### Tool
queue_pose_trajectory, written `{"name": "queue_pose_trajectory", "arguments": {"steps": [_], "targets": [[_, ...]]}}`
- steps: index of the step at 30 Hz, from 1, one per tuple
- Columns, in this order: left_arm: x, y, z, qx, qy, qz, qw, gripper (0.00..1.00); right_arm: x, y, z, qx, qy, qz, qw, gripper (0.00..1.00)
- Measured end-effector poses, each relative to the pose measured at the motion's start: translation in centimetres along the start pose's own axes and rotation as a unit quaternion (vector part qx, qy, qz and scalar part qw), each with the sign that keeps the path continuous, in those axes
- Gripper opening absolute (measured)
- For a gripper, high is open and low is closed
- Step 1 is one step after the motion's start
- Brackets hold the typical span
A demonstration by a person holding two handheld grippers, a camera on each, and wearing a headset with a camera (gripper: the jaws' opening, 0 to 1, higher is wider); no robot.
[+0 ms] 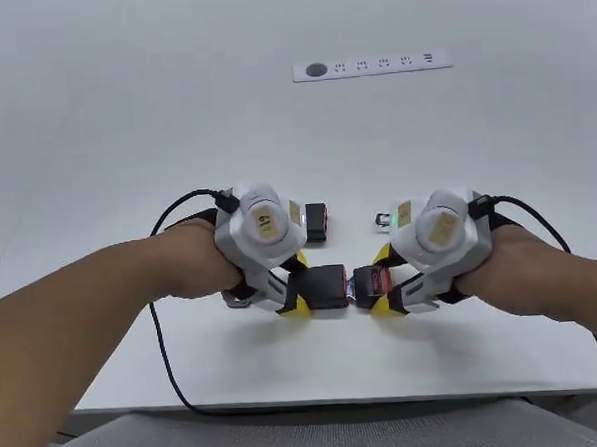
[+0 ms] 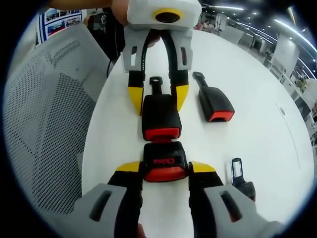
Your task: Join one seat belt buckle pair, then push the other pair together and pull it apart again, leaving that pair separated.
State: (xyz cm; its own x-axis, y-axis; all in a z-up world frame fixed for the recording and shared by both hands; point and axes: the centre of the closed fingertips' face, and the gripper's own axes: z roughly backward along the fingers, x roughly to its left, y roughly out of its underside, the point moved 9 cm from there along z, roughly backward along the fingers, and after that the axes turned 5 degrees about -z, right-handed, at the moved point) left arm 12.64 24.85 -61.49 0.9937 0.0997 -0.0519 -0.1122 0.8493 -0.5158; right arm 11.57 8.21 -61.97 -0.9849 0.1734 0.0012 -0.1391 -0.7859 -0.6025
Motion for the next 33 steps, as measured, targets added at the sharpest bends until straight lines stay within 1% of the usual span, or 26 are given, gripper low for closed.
{"name": "queue_pose_trajectory", "arguments": {"steps": [1,4,6,7,8,10,12,15,16,17,19,20,21,22,23,25,26,28,29,31,32,33], "targets": [[0.1,0.0,0.1,-0.003,-0.001,0.002,1.0000,0.36,0.0,-0.1,0.1,-0.002,-0.003,-0.006,1.0000,0.36],[0.3,0.3,0.8,-0.007,-0.010,0.003,0.9999,0.38,-0.2,-0.4,0.8,-0.007,0.002,-0.009,0.9999,0.37],[0.6,0.3,1.4,-0.010,-0.014,0.004,0.9998,0.39,-0.4,-0.7,1.3,-0.010,0.003,-0.009,0.9999,0.38],[0.6,0.1,1.9,-0.013,-0.013,0.006,0.9998,0.39,-0.5,-0.8,1.5,-0.011,0.004,-0.009,0.9999,0.39],[0.4,-0.2,2.3,-0.013,-0.013,0.005,0.9998,0.39,-0.6,-0.9,1.7,-0.013,0.006,-0.009,0.9999,0.39],[0.3,-0.6,2.9,-0.011,-0.019,-0.004,0.9997,0.39,-0.9,-1.3,2.4,-0.020,0.008,-0.006,0.9998,0.40],[0.7,-0.8,3.4,-0.008,-0.029,-0.010,0.9995,0.39,-1.0,-1.7,3.0,-0.022,0.010,-0.010,0.9997,0.39],[1.4,-0.9,3.9,-0.008,-0.036,-0.010,0.9993,0.39,-2.0,-1.5,3.3,-0.017,0.016,-0.007,0.9997,0.39],[2.0,-0.7,3.9,-0.007,-0.038,-0.009,0.9992,0.39,-2.2,-1.4,3.5,-0.013,0.019,-0.003,0.9997,0.39],[2.3,-0.6,3.9,-0.006,-0.040,-0.011,0.9991,0.40,-2.4,-1.4,3.7,-0.009,0.023,-0.001,0.9997,0.39],[3.2,-0.6,4.1,-0.001,-0.055,-0.018,0.9983,0.40,-3.5,-1.1,4.0,-0.004,0.031,-0.004,0.9995,0.38],[3.5,-0.8,4.1,0.001,-0.064,-0.023,0.9977,0.40,-4.0,-0.8,4.2,-0.002,0.036,-0.004,0.9993,0.38],[3.8,-0.8,4.1,0.001,-0.067,-0.027,0.9974,0.41,-4.3,-0.7,4.3,0.001,0.041,-0.005,0.9992,0.38],[4.4,-0.8,4.2,0.002,-0.074,-0.032,0.9967,0.41,-4.8,-0.4,4.4,0.004,0.047,-0.005,0.9989,0.38],[4.8,-0.8,4.2,0.005,-0.077,-0.039,0.9963,0.41,-5.2,-0.1,4.5,0.006,0.049,-0.006,0.9988,0.38],[6.2,-0.6,4.3,0.019,-0.085,-0.074,0.9934,0.39,-6.2,0.6,4.5,0.011,0.054,-0.011,0.9984,0.37],[6.2,-0.8,4.3,0.018,-0.086,-0.072,0.9936,0.40,-6.5,0.8,4.5,0.011,0.056,-0.013,0.9983,0.37],[7.3,-0.6,4.2,0.015,-0.087,-0.071,0.9936,0.41,-7.1,1.3,4.6,0.014,0.062,-0.015,0.9979,0.37],[7.6,-0.6,4.1,0.015,-0.088,-0.071,0.9935,0.42,-7.8,1.7,4.4,0.015,0.068,-0.018,0.9974,0.37],[8.4,-0.3,3.9,0.014,-0.090,-0.074,0.9931,0.44,-8.4,1.9,4.7,0.011,0.074,-0.027,0.9968,0.37],[8.3,-0.6,3.9,0.015,-0.090,-0.074,0.9931,0.44,-8.6,2.0,4.8,0.011,0.074,-0.029,0.9968,0.37],[8.5,-0.7,3.7,0.016,-0.089,-0.073,0.9932,0.45,-8.9,2.3,4.7,0.012,0.075,-0.032,0.9966,0.37]]}}
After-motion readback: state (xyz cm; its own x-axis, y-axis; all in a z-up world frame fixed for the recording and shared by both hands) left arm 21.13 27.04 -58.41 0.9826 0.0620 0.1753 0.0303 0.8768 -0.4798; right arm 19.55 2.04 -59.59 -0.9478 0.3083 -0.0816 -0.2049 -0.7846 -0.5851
